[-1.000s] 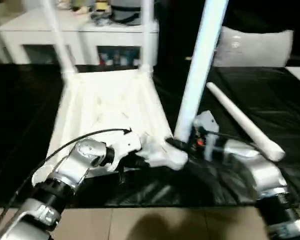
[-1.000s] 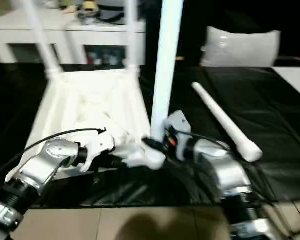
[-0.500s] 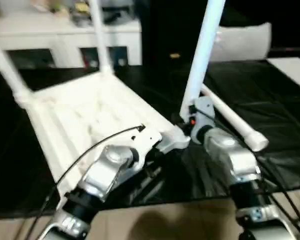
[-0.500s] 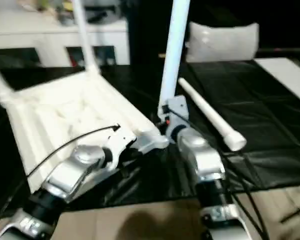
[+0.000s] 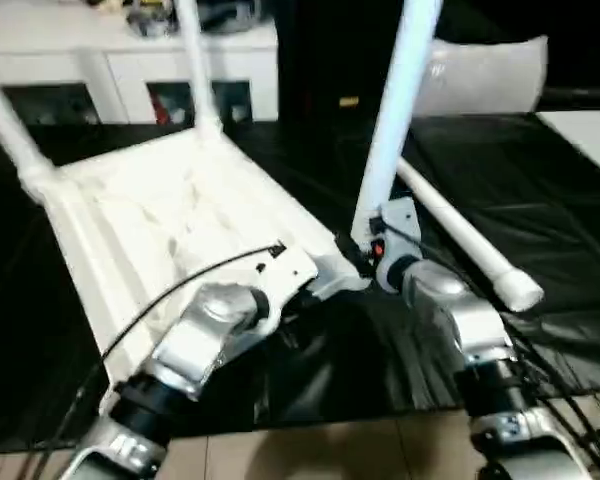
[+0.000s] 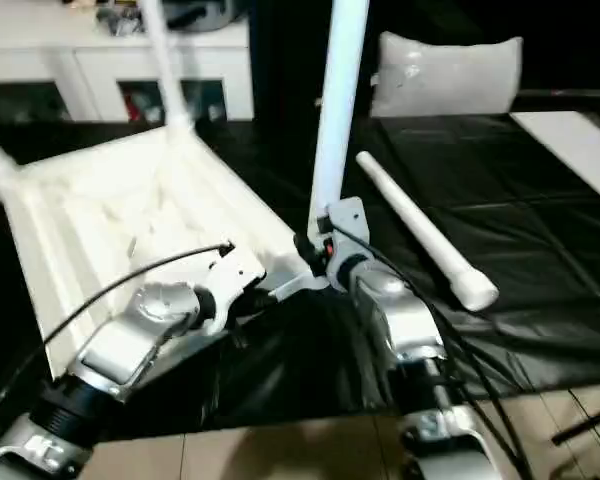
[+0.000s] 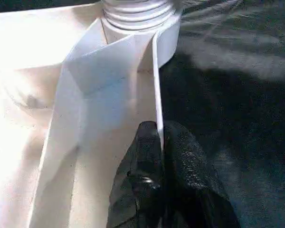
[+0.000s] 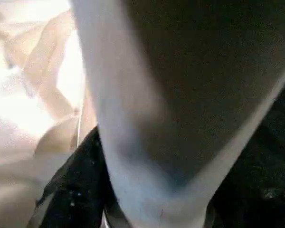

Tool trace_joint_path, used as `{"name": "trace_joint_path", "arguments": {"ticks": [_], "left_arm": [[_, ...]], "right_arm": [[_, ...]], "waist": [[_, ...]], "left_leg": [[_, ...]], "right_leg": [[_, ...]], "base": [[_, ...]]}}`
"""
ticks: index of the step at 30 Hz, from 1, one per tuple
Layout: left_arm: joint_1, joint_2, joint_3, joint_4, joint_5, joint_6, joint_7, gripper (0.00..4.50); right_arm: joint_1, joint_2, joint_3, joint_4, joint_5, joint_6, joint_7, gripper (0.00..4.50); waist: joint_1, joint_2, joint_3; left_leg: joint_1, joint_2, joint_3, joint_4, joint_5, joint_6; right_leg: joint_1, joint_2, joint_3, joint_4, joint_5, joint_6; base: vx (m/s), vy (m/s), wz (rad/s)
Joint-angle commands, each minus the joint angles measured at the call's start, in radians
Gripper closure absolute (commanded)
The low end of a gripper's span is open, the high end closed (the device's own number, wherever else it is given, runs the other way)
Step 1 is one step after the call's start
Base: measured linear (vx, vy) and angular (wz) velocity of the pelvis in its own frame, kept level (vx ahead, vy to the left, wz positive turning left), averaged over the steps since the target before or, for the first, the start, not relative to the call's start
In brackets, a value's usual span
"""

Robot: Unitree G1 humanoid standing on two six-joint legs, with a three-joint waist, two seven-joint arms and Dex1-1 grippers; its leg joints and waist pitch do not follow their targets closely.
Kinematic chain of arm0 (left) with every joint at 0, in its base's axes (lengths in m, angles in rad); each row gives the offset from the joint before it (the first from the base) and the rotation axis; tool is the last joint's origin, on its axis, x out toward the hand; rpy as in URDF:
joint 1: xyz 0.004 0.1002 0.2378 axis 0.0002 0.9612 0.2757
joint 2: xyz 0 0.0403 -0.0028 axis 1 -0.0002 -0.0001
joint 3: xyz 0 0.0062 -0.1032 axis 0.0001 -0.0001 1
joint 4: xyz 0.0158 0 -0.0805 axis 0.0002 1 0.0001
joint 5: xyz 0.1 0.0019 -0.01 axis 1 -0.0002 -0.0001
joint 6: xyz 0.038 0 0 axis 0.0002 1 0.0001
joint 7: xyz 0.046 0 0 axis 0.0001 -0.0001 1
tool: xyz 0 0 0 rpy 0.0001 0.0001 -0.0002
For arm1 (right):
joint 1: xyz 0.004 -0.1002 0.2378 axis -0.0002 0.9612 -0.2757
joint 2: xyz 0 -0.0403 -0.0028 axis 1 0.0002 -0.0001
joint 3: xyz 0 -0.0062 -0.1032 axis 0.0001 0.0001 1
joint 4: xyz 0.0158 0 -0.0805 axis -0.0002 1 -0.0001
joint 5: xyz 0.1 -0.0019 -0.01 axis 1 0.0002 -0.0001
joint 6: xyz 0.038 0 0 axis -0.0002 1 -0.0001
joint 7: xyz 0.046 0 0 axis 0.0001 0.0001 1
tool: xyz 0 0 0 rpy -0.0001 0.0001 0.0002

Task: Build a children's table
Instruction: Rotate leg to tighten

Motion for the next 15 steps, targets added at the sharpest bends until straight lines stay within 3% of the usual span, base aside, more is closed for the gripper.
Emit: {"name": "trace_joint_path", "arguments": {"ticks": [1, 3, 5, 6, 8, 9, 12, 15], "left_arm": [[-0.019, 0.029, 0.018, -0.002, 0.000, -0.050, -0.016, 4.50], [-0.018, 0.043, 0.020, 0.010, -0.007, -0.069, -0.036, 4.50], [-0.018, 0.055, 0.017, 0.019, -0.010, -0.089, -0.055, 4.50], [-0.017, 0.066, 0.013, 0.026, -0.013, -0.109, -0.073, 4.50], [-0.017, 0.080, 0.009, 0.037, -0.017, -0.127, -0.101, 4.50], [-0.017, 0.089, 0.004, 0.045, -0.015, -0.149, -0.115, 4.50], [-0.015, 0.134, -0.014, 0.080, -0.026, -0.248, -0.209, 4.50], [-0.017, 0.158, -0.030, 0.101, -0.027, -0.310, -0.257, 4.50]], "right_arm": [[0.073, -0.053, 0.017, 0.011, -0.007, -0.009, 0.087, 1.23], [0.098, -0.094, 0.013, -0.027, 0.012, -0.056, 0.161, 1.09], [0.113, -0.121, 0.004, -0.047, 0.035, -0.087, 0.216, 0.94], [0.121, -0.138, -0.004, -0.059, 0.052, -0.102, 0.254, 0.82], [0.129, -0.166, -0.016, -0.073, 0.075, -0.120, 0.308, 0.73], [0.132, -0.184, -0.014, -0.075, 0.076, -0.133, 0.329, 0.50], [0.145, -0.267, -0.005, -0.077, 0.080, -0.216, 0.452, 0.34], [0.151, -0.303, 0.007, -0.090, 0.093, -0.258, 0.539, 0.34]], "waist": [[0.010, 0.002, -0.067], [0.021, 0.001, -0.070], [0.030, -0.001, -0.079], [0.030, -0.007, -0.081], [0.036, -0.003, -0.072], [0.036, -0.003, -0.067], [0.042, -0.002, -0.061], [0.045, -0.002, -0.063]], "left_leg": [[-0.024, 0.051, -0.006, -0.076, -0.073, 0.035], [-0.026, 0.047, -0.001, -0.063, 0.056, 0.091], [-0.030, 0.044, 0.000, -0.053, 0.112, 0.127], [-0.039, 0.041, 0.001, -0.047, 0.146, 0.152], [-0.037, 0.043, 0.007, -0.050, 0.089, 0.166], [-0.034, 0.046, 0.009, -0.054, 0.029, 0.152], [-0.024, 0.050, 0.014, -0.064, -0.079, 0.102], [-0.026, 0.053, 0.012, -0.065, -0.088, 0.098]], "right_leg": [[0.060, -0.079, 0.073, -0.053, -0.138, -0.160], [0.059, -0.074, 0.075, -0.033, 0.035, -0.209], [0.063, -0.075, 0.074, -0.022, 0.104, -0.232], [0.063, -0.072, 0.074, -0.014, 0.141, -0.237], [0.056, -0.071, 0.072, -0.027, 0.042, -0.232], [0.054, -0.072, 0.071, -0.039, -0.070, -0.218], [0.045, -0.070, 0.074, -0.060, -0.274, -0.160], [0.043, -0.069, 0.077, -0.057, -0.262, -0.153]], "base": [[0.061, -0.024, -0.04], [0.057, -0.023, -0.02], [0.000, 0.000, 0.00], [0.000, 0.000, 0.00], [0.000, 0.000, 0.00], [0.000, 0.000, 0.00], [0.000, 0.000, 0.00], [0.000, 0.000, 0.00]]}}
